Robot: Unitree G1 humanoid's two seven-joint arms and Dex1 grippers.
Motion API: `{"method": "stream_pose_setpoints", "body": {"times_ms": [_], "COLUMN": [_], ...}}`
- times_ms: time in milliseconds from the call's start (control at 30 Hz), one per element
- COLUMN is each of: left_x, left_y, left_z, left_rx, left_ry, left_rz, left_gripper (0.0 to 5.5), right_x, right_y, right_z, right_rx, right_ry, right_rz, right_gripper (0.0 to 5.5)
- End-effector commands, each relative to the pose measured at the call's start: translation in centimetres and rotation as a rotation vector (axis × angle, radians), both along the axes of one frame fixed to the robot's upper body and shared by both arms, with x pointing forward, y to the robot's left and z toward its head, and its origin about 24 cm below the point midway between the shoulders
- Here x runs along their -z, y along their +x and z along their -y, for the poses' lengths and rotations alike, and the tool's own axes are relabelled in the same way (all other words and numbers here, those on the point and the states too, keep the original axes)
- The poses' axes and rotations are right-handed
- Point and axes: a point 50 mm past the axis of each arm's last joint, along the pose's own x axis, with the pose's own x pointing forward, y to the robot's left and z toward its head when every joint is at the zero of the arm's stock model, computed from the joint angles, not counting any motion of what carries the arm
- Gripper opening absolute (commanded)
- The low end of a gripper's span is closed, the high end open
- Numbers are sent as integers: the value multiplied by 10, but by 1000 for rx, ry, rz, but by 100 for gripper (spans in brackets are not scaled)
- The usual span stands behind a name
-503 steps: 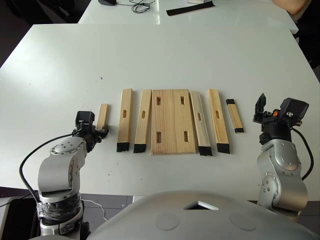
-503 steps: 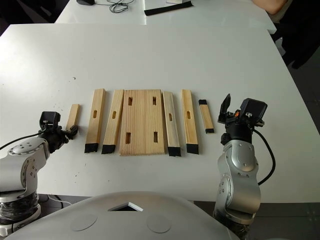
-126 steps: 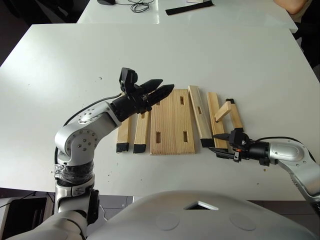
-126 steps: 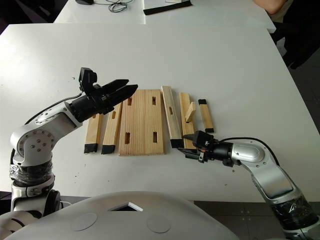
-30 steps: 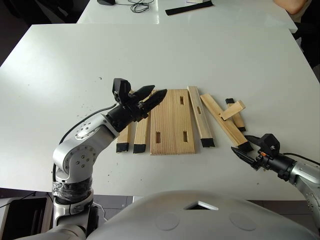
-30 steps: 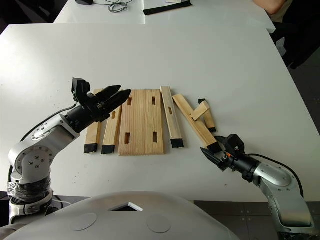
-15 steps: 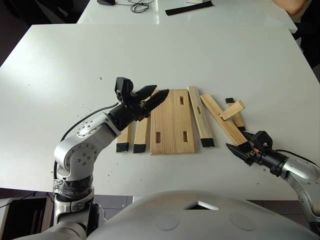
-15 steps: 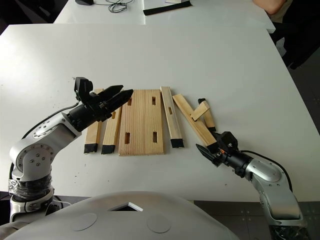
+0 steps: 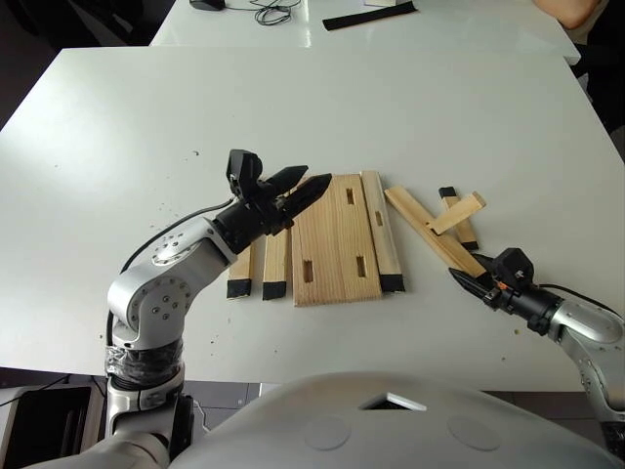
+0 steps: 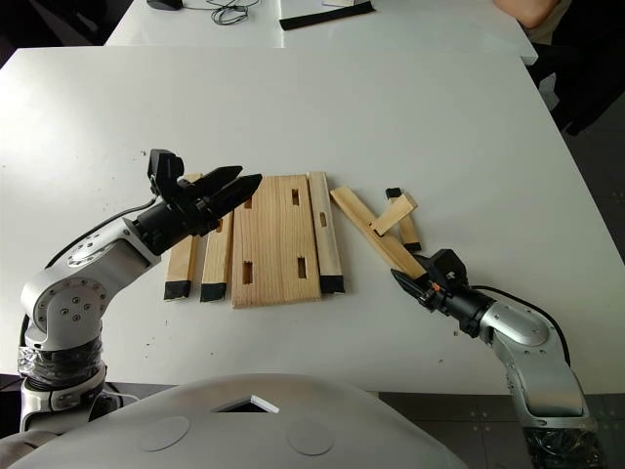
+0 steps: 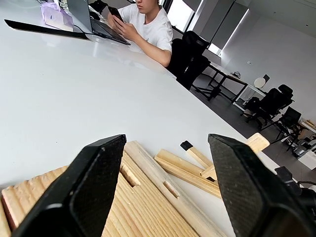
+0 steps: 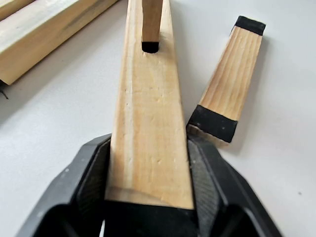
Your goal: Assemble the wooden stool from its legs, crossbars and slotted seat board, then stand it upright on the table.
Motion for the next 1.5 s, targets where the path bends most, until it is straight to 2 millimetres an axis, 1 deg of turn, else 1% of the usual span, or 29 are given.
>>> {"method": "stream_pose_setpoints", "body": {"times_ms": [33, 133, 267, 433, 533, 600, 667, 733, 833, 933, 967, 1000, 1033, 1100, 1167, 1300, 1400, 1500], "left_x": [1, 4, 3, -3, -10, -13, -15, -21, -34, -42, -46, -48, -52, -58, -61, -63, -62, -65], "left_y": [5, 8, 13, 20, 25, 31, 35, 35, 17, -4, -4, 1, 4, 8, 7, -2, -9, -11], "left_z": [-14, -25, -30, -37, -41, -46, -47, -42, -20, 1, 6, 9, 11, 13, 15, 21, 24, 27], "left_rx": [-54, -93, -105, -125, -120, -103, -66, 0, 220, 412, 420, 406, 403, 417, 444, 522, 569, 582], "left_ry": [32, 50, 57, 70, 78, 70, 56, 17, -85, -146, -145, -150, -171, -202, -218, -254, -270, -306], "left_rz": [4, -1, 11, 39, 66, 71, 66, 69, 81, 80, 91, 89, 96, 111, 120, 109, 97, 106], "left_gripper": [309, 309, 309, 309, 309, 309, 309, 309, 309, 360, 375, 400, 414, 418, 418, 418, 418, 418], "right_x": [6, 2, -8, -38, -62, -77, -89, -100, -118, -122, -124, -126, -129, -137, -145, -158, -160, -159], "right_y": [-1, 1, 6, 18, 21, 26, 33, 39, 48, 52, 53, 53, 52, 51, 52, 61, 60, 55], "right_z": [1, 3, 2, -3, -13, -15, -14, -13, -14, -17, -19, -22, -25, -30, -32, -31, -35, -39], "right_rx": [26, 47, 79, 76, -3, -43, -83, -120, -181, -248, -276, -309, -350, -431, -490, -528, -567, -601], "right_ry": [4, 27, 59, 136, 285, 372, 413, 443, 482, 488, 491, 501, 524, 587, 647, 723, 758, 808], "right_rz": [-37, -22, 19, 125, 137, 137, 142, 147, 157, 126, 116, 106, 89, 50, 22, 12, -14, -69], "right_gripper": [207, 207, 207, 207, 207, 207, 207, 207, 207, 207, 207, 207, 207, 207, 207, 207, 207, 207]}}
